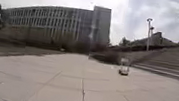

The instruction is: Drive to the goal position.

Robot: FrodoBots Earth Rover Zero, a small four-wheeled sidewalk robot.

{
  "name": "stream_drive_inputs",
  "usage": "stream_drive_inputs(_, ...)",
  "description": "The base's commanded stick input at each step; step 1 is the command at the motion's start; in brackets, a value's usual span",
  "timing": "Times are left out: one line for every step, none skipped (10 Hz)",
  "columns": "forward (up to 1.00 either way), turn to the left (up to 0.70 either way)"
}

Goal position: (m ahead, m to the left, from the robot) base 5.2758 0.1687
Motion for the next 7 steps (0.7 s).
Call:
stream_drive_inputs(0.70,0.00)
stream_drive_inputs(0.70,0.00)
stream_drive_inputs(0.70,0.00)
stream_drive_inputs(0.70,0.00)
stream_drive_inputs(0.70,0.00)
stream_drive_inputs(0.70,0.00)
stream_drive_inputs(0.70,0.00)
